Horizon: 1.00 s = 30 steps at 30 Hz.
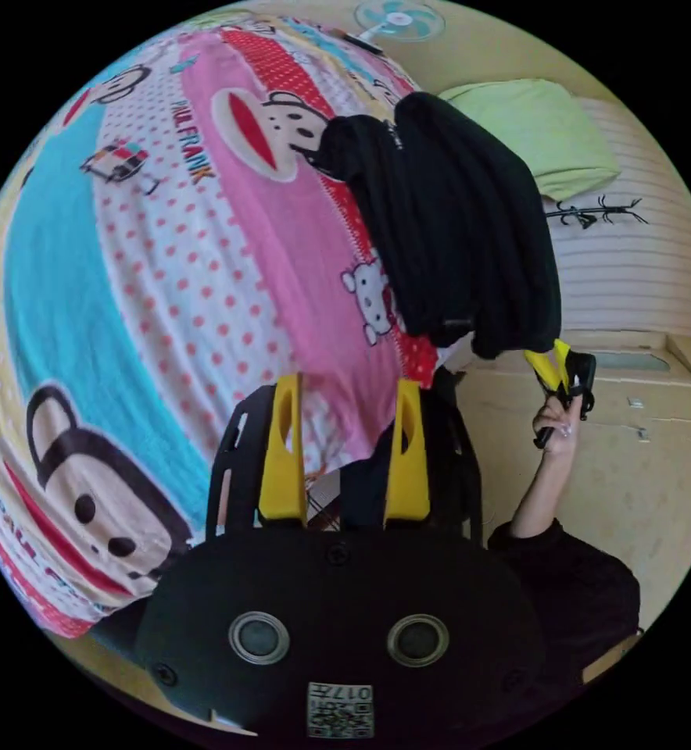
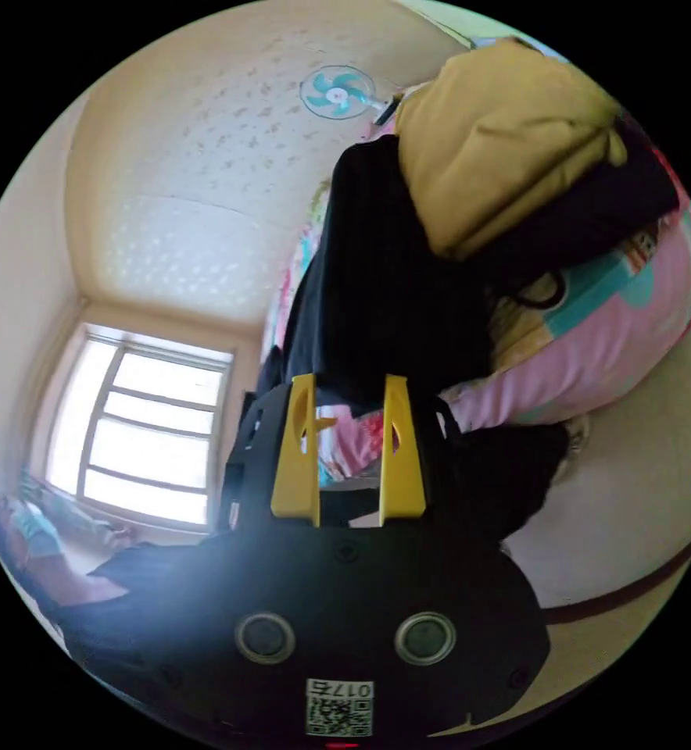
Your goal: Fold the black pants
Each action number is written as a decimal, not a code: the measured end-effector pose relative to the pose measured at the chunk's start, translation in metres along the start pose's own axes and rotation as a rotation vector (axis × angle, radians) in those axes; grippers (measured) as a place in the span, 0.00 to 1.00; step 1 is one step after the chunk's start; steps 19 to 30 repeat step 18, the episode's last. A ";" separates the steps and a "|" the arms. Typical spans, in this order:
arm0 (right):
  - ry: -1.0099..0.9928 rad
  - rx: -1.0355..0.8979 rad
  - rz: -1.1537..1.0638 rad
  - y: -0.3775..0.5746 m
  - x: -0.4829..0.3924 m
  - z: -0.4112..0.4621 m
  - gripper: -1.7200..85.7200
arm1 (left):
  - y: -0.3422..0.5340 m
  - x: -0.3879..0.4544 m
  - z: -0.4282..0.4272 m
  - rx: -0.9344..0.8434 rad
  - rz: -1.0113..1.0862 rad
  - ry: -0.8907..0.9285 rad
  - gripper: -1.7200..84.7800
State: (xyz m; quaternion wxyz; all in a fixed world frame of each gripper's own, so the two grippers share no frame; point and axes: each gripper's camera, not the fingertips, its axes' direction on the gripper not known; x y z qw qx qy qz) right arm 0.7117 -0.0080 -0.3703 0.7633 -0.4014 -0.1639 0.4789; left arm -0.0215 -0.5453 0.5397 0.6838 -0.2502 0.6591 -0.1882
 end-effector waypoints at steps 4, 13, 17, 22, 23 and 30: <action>0.060 -0.018 -0.140 0.037 -0.026 0.034 0.07 | 0.058 -0.035 -0.041 0.003 -0.079 0.054 0.21; 0.099 -0.397 -0.501 0.052 -0.124 0.226 0.03 | 0.114 -0.088 -0.110 -0.355 -0.225 -0.556 0.11; 0.087 -0.556 -0.504 0.097 -0.127 0.315 0.03 | 0.118 -0.148 -0.128 -0.360 -0.409 -0.234 0.10; 0.101 -0.580 -0.512 0.115 -0.127 0.336 0.03 | 0.122 -0.149 -0.131 -0.351 -0.376 -0.203 0.09; 0.101 -0.580 -0.512 0.115 -0.127 0.336 0.03 | 0.122 -0.149 -0.131 -0.351 -0.376 -0.203 0.09; 0.101 -0.580 -0.512 0.115 -0.127 0.336 0.03 | 0.122 -0.149 -0.131 -0.351 -0.376 -0.203 0.09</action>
